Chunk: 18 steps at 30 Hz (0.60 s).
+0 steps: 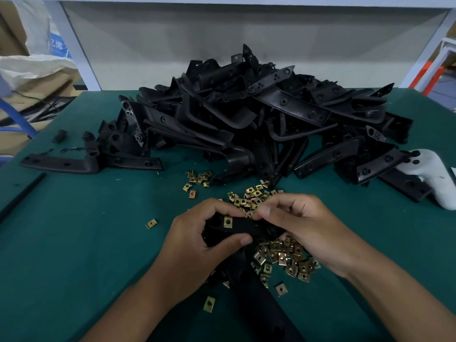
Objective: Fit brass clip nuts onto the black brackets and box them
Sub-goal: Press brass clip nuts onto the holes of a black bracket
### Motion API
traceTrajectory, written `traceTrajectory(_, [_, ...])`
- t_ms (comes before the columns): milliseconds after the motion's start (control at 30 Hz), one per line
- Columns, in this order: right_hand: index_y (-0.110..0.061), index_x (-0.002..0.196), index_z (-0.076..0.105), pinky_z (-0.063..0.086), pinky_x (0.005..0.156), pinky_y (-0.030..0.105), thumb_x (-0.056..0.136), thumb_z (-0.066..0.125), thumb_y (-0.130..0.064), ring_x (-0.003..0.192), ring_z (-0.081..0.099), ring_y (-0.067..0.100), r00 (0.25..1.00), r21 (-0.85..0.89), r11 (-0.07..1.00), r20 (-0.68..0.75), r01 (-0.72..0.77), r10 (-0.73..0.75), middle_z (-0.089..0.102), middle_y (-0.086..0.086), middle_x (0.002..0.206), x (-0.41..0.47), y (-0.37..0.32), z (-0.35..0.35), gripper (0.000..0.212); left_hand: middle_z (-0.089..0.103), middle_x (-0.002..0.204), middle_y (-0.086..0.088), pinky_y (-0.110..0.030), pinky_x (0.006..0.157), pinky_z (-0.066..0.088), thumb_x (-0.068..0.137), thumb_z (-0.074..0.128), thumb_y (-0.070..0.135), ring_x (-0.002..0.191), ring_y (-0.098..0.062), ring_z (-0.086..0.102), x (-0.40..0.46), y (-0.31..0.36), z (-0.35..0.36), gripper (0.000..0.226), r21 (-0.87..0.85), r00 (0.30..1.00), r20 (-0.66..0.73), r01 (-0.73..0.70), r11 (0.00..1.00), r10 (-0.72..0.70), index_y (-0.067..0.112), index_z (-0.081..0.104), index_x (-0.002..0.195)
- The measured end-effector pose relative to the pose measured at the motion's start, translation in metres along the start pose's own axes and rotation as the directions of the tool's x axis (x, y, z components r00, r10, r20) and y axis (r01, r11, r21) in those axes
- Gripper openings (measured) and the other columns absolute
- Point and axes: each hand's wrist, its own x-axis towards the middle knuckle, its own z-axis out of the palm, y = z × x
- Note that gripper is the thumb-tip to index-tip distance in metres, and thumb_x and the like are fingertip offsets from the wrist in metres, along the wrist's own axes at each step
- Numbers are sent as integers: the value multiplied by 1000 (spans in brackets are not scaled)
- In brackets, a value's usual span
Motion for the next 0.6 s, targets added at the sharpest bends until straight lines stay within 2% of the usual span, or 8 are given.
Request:
traceTrajectory(67, [-32,98,76,46,75,24,92,58,-56,84,61,7,1000,-58,998,-26,3,-5,73,-10,96,0,2,-1,30,71,99,16,-31,70,61,78,72,58,83,-9,72,0,-1,0,27,-25,1000,-11,23,999,-23,48,65,102])
traceTrajectory(167, [-39,100,71,44,72,11,105,48,-36,81,63,-5,996,-295,953,-43,67,-84,70,-22,93,-2,2,-8,24,71,97,14,-27,69,61,81,75,54,82,-9,72,2,-1,-3,24,-76,998,-25,53,996,-55,47,65,101])
traceTrajectory(233, [-40,102,67,43,64,12,105,52,-22,74,61,-5,992,-489,863,62,129,-113,66,-28,87,-3,2,-15,24,72,97,12,-21,67,59,85,77,47,81,-8,73,3,0,-4,19,-138,997,-9,80,987,-82,46,66,100])
traceTrajectory(267, [-41,100,65,42,63,14,102,59,-22,75,60,-3,985,-570,805,127,168,-116,64,-30,88,-2,2,-17,21,72,96,11,-19,66,58,84,76,43,81,-8,73,4,0,-4,17,-172,995,1,96,981,-97,45,66,99])
traceTrajectory(367, [-50,97,62,37,82,11,84,78,-50,102,52,-5,961,-708,659,264,253,-84,57,-33,100,-1,7,-17,21,72,97,7,-21,65,58,84,78,47,80,-9,73,4,1,-5,19,-243,992,0,123,962,-126,42,68,99])
traceTrajectory(433, [-51,102,64,29,94,16,78,74,-63,112,44,-9,948,-732,619,311,285,-70,55,-31,107,1,12,-15,28,72,97,5,-22,66,58,79,74,51,81,-10,72,4,1,-5,24,-249,991,-3,128,960,-133,42,68,100])
traceTrajectory(600, [-52,101,64,30,99,27,87,64,-63,116,40,-8,934,-735,584,333,345,-133,50,-33,111,2,17,-14,18,72,99,9,-17,66,57,81,72,50,83,-8,72,4,2,-4,20,-236,994,20,108,966,-106,43,66,99])
